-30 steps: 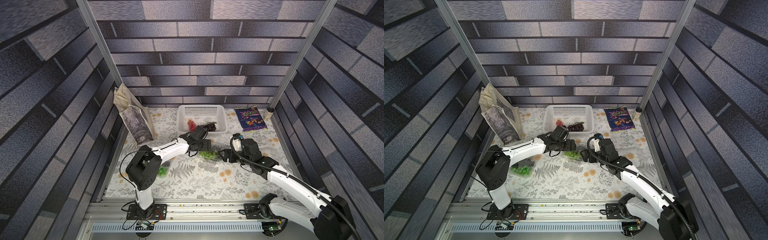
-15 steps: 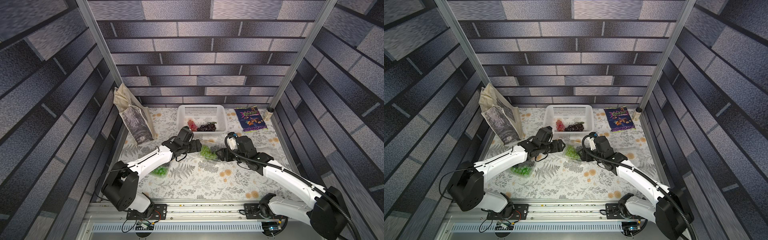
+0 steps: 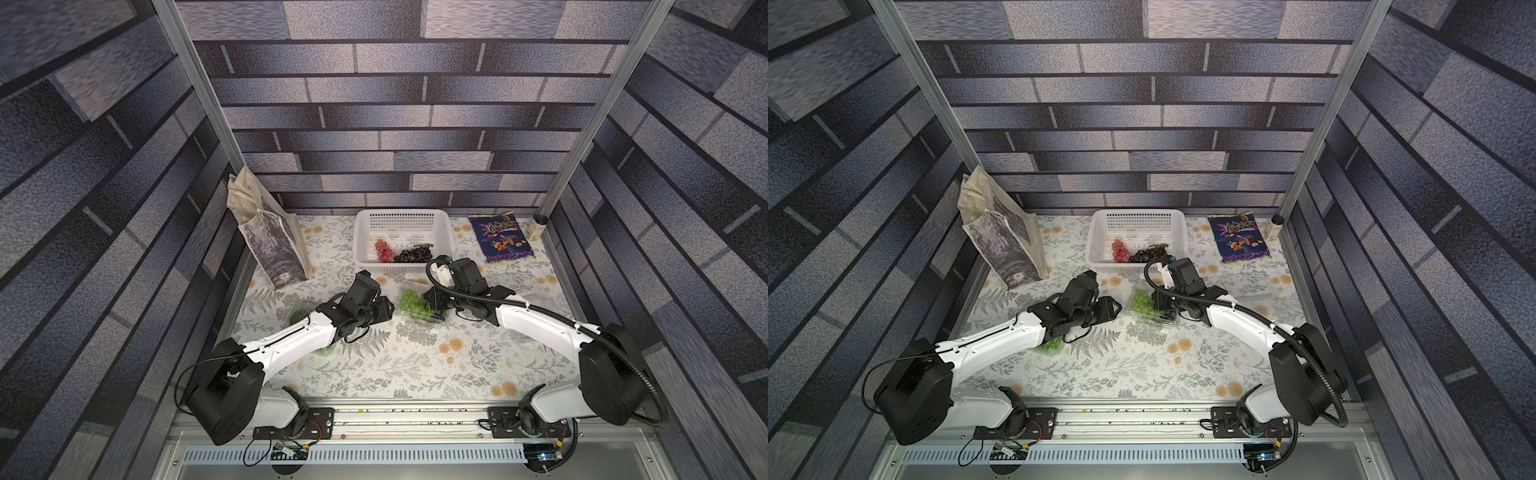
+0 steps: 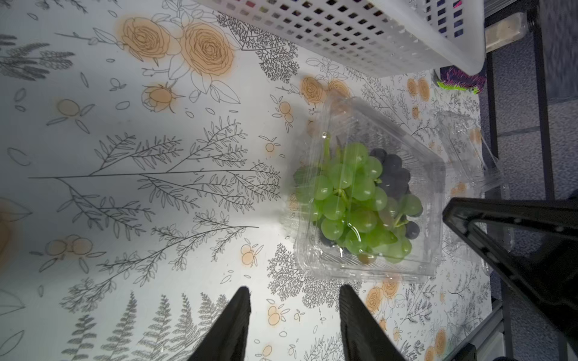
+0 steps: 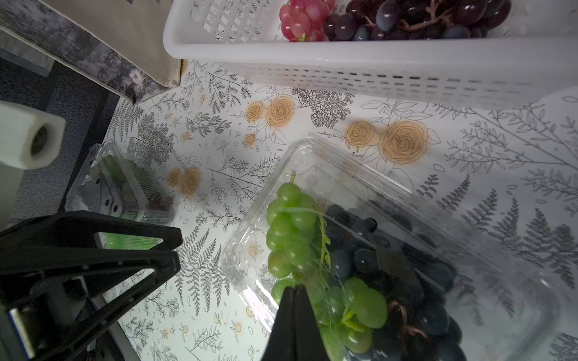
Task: Pack grapes into containers
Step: Move the packing box to the center of the board, then close the packing box at the center of the board.
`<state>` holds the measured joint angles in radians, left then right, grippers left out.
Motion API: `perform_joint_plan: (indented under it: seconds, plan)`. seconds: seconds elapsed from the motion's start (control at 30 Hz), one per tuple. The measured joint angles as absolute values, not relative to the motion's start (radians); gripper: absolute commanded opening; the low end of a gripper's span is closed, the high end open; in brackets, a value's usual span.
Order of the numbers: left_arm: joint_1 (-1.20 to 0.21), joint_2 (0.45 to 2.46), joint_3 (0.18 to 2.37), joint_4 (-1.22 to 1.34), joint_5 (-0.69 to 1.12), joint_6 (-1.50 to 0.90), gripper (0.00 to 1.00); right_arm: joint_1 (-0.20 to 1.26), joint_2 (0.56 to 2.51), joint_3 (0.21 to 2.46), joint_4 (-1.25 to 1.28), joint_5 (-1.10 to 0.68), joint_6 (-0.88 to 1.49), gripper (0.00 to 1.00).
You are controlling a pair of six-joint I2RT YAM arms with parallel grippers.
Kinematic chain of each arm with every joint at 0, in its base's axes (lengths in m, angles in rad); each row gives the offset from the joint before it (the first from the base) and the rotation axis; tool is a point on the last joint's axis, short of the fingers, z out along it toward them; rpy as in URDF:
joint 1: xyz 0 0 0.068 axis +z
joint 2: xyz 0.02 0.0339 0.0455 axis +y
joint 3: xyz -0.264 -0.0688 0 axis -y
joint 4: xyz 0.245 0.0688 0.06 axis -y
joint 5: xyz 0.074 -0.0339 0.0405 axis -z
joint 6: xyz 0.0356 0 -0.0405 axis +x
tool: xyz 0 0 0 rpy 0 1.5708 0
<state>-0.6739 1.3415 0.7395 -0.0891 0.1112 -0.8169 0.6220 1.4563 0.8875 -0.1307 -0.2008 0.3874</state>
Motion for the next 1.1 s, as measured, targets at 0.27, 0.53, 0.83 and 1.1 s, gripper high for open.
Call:
perform_joint_plan:
  seconds: [0.27, 0.53, 0.83, 1.1]
  plan:
    - [-0.676, 1.357, 0.682, 0.044, 0.128, -0.883, 0.48, 0.626, 1.507, 0.889, -0.082, -0.212, 0.395, 0.00]
    - [-0.681, 1.378, 0.635, 0.146, 0.133, -0.927, 0.44, 0.629, 1.517, 0.889, -0.047, -0.219, 0.408, 0.00]
    - [-0.689, 1.443, 0.598, 0.252, 0.142, -0.969, 0.42, 0.629, 1.536, 0.885, -0.030, -0.220, 0.418, 0.00]
    - [-0.691, 1.484, 0.594, 0.328, 0.152, -0.982, 0.37, 0.629, 1.540, 0.875, -0.016, -0.223, 0.430, 0.00]
